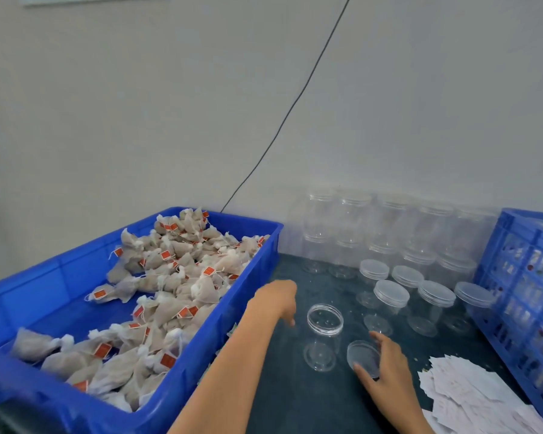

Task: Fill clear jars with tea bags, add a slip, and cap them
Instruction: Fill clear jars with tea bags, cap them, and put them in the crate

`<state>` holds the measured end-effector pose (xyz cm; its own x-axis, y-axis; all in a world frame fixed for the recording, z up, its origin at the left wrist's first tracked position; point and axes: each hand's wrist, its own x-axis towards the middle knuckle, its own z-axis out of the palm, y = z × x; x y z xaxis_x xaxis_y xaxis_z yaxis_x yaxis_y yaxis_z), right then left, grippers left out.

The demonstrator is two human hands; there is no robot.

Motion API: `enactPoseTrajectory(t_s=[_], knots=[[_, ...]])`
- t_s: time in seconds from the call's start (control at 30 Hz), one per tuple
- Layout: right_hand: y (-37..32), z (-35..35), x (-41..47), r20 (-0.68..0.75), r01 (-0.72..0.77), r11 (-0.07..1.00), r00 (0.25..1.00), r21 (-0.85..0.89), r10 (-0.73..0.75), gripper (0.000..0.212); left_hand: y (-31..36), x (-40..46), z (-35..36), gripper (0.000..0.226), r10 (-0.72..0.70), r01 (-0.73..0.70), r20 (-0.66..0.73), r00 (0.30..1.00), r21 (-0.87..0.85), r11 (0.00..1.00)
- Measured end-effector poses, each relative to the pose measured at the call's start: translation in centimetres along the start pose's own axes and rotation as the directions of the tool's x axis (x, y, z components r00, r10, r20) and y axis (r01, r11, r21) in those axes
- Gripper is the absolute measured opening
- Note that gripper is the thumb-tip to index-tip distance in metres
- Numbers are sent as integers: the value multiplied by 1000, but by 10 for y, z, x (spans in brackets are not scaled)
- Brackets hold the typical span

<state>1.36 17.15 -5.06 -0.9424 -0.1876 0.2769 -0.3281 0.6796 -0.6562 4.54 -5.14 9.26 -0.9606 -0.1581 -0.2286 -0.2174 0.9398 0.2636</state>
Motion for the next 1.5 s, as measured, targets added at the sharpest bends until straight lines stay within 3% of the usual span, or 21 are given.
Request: enactPoseTrajectory(t_s=[0.17, 0.3, 0.43, 0.53, 0.6, 0.7, 0.87, 1.03, 1.13, 1.2, 1.27, 1.37, 1.5], knots=[[-40, -27, 13, -300, 90, 953, 954, 289, 1, 38, -28, 7, -53, 45, -9, 15, -285, 959, 20, 1000], [-95, -46, 32, -369, 243, 898, 924, 367, -100, 35, -83, 19, -62, 47, -118, 97, -416, 902, -70, 993], [-152, -30, 52, -283, 317, 842, 937, 437, -206, 36, -133, 29, -44, 80, -249, 245, -354, 901, -58, 968], [-184, 1, 63, -153, 273, 831, 962, 485, -227, 36, -158, 33, -27, 108, -316, 277, -215, 924, -193, 941], [-196, 22, 69, -68, 228, 834, 972, 503, -225, 34, -166, 36, -17, 112, -311, 252, -173, 934, -298, 921], [-207, 50, 76, 25, 173, 840, 976, 514, -217, 31, -169, 39, -4, 103, -260, 168, -166, 951, -427, 889], [-222, 86, 86, 124, 121, 854, 970, 507, -211, 28, -171, 41, 3, 80, -220, 97, -252, 943, -424, 901], [-231, 103, 97, 125, 126, 883, 971, 453, -203, 26, -176, 41, -1, 53, -262, 41, -393, 881, -488, 872], [-239, 107, 105, 137, 155, 914, 966, 374, -220, 26, -176, 40, -7, 51, -281, -62, -520, 807, -547, 835], [-244, 110, 112, 112, 190, 948, 968, 257, -225, 29, -176, 39, -13, 56, -318, -94, -547, 774, -596, 797], [-249, 111, 118, 113, 221, 941, 960, 254, -256, 29, -176, 38, -21, 59, -373, -103, -509, 776, -685, 721], [-257, 112, 120, 137, 223, 851, 937, 475, -322, 23, -177, 36, -35, 67, -440, -127, -419, 794, -823, 554], [-263, 110, 117, 220, 126, 714, 902, 689, -371, 28, -176, 31, -45, 50, -417, -191, -303, 857, -938, 288]])
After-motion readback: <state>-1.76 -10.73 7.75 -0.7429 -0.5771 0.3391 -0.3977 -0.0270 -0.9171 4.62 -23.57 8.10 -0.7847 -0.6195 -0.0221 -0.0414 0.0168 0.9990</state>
